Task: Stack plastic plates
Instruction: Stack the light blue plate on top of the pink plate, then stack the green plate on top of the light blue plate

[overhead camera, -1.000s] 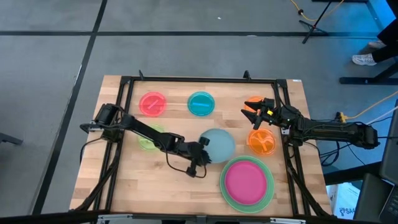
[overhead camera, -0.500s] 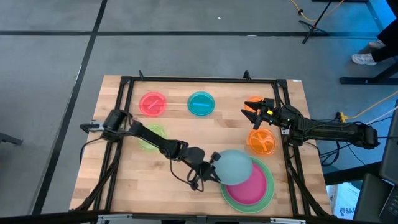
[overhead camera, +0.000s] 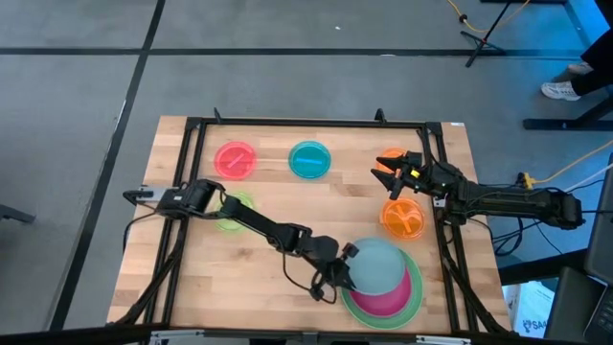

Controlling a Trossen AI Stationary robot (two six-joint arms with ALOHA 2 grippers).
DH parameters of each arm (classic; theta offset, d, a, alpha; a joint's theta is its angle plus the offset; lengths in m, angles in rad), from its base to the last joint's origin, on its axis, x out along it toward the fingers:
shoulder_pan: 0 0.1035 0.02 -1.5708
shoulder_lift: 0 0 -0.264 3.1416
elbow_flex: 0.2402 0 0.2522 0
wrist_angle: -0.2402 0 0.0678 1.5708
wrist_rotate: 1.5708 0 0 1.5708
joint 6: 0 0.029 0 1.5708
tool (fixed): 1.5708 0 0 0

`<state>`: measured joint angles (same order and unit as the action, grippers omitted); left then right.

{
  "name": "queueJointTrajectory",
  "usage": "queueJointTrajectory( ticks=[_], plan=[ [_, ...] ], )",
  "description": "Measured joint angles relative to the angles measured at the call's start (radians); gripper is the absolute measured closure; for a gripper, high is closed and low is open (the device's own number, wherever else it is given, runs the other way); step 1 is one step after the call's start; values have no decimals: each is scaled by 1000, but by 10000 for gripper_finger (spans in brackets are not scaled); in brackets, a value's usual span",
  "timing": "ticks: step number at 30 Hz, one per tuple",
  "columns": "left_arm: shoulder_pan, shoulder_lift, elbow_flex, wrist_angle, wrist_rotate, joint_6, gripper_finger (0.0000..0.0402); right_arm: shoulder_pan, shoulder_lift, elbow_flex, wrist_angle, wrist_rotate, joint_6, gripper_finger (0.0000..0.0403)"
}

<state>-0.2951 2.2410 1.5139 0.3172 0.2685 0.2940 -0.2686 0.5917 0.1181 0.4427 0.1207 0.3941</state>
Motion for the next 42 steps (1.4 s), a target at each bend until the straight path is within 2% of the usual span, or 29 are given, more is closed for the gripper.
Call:
queueJointTrajectory(
  ticks=[7,20,23,29,34,38,42],
  plan=[
    [-14,0,8,52,38,21,390,0,0,0,1,1,0,120],
    [-23,9,8,66,19,30,389,0,0,0,3,8,1,120],
    [-27,9,8,66,-31,31,373,0,0,0,3,8,1,120],
    [-27,9,8,41,-99,23,317,0,0,0,3,7,1,120],
    [-36,-36,8,-104,-185,-22,294,0,0,0,0,-1,1,120],
    [-50,-117,8,-358,-287,-29,293,0,0,0,-6,-1,1,120],
    [-74,-192,8,-579,-386,-130,293,0,0,0,-13,-1,1,120]
  ],
)
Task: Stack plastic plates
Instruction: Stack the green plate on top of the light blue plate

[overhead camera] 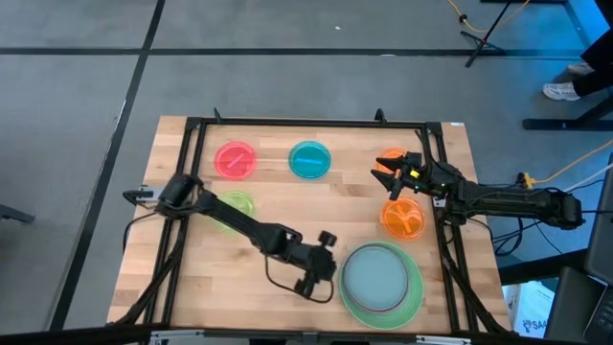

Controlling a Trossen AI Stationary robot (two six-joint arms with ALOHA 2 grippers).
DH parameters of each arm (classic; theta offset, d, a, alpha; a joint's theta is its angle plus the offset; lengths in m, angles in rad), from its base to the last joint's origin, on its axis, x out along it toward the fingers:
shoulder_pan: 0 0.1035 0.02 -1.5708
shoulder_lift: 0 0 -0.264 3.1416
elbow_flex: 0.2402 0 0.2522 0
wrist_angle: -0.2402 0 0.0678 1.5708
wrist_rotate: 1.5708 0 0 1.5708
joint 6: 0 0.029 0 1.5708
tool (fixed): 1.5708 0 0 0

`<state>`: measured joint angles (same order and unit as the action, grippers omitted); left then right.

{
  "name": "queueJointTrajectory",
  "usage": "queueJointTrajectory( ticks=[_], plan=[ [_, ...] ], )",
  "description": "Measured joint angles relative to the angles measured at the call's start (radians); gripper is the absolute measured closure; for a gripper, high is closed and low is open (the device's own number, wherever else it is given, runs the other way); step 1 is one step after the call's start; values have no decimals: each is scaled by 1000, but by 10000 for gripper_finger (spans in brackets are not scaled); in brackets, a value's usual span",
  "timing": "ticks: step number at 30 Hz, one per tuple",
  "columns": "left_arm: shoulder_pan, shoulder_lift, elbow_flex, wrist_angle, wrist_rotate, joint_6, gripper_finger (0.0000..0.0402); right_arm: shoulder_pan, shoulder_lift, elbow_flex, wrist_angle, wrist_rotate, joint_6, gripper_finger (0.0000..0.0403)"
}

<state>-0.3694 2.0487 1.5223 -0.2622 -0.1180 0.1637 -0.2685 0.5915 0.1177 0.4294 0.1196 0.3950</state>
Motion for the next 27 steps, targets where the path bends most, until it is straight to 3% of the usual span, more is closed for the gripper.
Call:
queueJointTrajectory(
  ticks=[4,12,21,27],
  plan=[
    [-44,-62,-41,-118,-59,-62,293,0,0,0,-8,0,0,120],
    [-120,-259,-274,-86,-160,-193,292,0,0,0,-13,0,5,120],
    [-117,-567,-589,-77,-310,-464,292,0,0,0,-15,1,23,120],
    [-87,-708,-762,-90,-343,-661,292,0,0,0,-13,2,23,120]
  ],
)
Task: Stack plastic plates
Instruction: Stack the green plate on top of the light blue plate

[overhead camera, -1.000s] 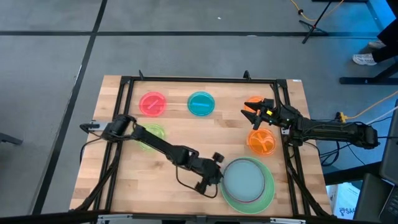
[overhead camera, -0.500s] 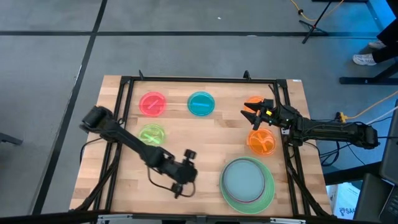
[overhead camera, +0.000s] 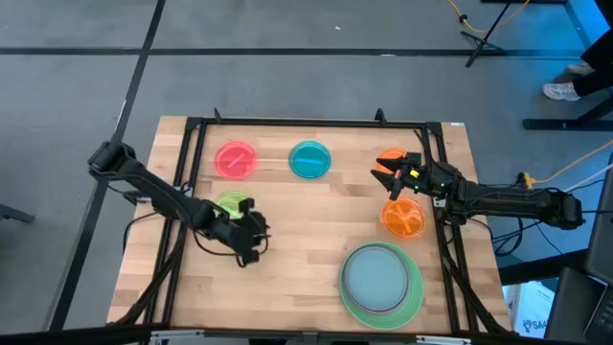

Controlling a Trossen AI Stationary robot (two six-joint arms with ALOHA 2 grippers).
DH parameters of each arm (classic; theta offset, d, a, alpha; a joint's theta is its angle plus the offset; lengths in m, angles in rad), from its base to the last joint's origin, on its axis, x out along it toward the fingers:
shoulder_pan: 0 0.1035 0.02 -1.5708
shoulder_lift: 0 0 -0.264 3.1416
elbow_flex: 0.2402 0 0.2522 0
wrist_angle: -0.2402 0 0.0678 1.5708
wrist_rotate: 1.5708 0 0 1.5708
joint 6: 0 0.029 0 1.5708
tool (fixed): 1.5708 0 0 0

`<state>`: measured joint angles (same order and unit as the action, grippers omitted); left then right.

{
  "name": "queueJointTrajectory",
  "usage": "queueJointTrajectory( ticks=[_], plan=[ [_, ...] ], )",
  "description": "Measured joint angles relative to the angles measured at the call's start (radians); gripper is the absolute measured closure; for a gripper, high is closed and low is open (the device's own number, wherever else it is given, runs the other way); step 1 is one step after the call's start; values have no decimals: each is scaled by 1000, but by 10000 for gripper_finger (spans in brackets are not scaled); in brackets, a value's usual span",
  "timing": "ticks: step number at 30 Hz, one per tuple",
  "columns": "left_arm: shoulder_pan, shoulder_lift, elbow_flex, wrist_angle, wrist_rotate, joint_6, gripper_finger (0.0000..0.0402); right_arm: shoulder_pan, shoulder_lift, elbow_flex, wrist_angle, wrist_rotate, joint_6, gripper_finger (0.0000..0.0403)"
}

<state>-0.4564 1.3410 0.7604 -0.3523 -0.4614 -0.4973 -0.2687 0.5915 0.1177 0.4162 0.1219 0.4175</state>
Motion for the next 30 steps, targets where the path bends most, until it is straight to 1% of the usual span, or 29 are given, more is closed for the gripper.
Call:
queueJointTrajectory(
  ticks=[4,10,15,25,30],
  plan=[
    [7,-21,-87,-1,2,-76,292,0,0,0,-1,18,0,120],
    [7,-20,-169,-25,38,-175,292,0,0,0,-1,18,0,120],
    [7,-20,-190,-93,37,-235,292,0,0,0,-1,18,0,120],
    [6,-19,-255,-82,51,-308,292,0,0,0,-1,18,0,120],
    [6,-19,-264,-53,58,-310,292,0,0,0,-1,19,0,120]
  ],
)
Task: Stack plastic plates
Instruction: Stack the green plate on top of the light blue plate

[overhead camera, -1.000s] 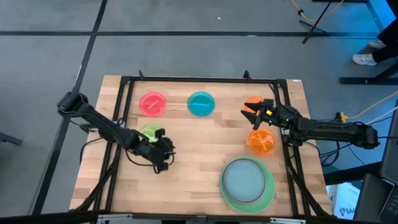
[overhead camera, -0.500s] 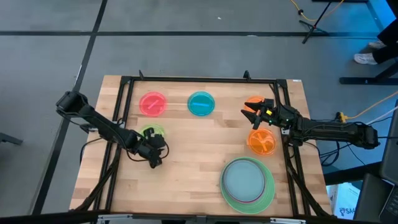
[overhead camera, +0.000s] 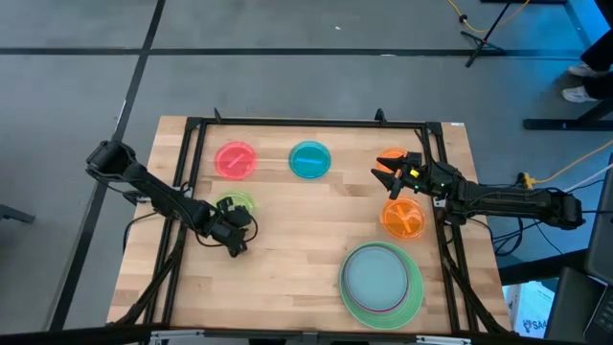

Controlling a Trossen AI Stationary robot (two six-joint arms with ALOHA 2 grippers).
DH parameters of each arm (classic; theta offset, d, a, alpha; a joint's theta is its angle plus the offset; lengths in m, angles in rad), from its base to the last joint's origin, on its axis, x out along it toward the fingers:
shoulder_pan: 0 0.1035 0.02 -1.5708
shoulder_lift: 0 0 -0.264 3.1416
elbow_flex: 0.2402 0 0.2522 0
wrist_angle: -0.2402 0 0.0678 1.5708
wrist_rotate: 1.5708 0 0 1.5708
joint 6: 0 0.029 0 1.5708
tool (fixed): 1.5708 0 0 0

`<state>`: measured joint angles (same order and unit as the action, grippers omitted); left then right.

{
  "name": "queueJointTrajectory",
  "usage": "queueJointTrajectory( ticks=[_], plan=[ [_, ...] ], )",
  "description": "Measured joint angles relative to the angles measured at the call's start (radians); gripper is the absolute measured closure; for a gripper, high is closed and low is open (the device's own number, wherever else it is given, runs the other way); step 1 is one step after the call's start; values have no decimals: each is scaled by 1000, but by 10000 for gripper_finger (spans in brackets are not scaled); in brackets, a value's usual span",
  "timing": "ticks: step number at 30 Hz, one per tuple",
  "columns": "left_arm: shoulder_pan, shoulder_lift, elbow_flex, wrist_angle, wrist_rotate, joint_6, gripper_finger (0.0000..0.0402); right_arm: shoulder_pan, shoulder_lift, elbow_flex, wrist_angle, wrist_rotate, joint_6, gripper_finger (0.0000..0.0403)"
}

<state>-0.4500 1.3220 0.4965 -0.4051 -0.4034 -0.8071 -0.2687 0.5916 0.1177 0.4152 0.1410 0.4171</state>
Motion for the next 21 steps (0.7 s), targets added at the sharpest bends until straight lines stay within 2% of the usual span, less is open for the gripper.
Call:
queueJointTrajectory(
  ticks=[13,17,21],
  plan=[
    [-1,46,0,-2,-2,4,294,0,0,0,-1,0,0,120],
    [-1,47,0,-4,-6,7,316,0,0,0,-1,0,-3,120],
    [-1,48,0,-8,-8,25,355,0,0,0,-1,0,-3,120]
  ],
)
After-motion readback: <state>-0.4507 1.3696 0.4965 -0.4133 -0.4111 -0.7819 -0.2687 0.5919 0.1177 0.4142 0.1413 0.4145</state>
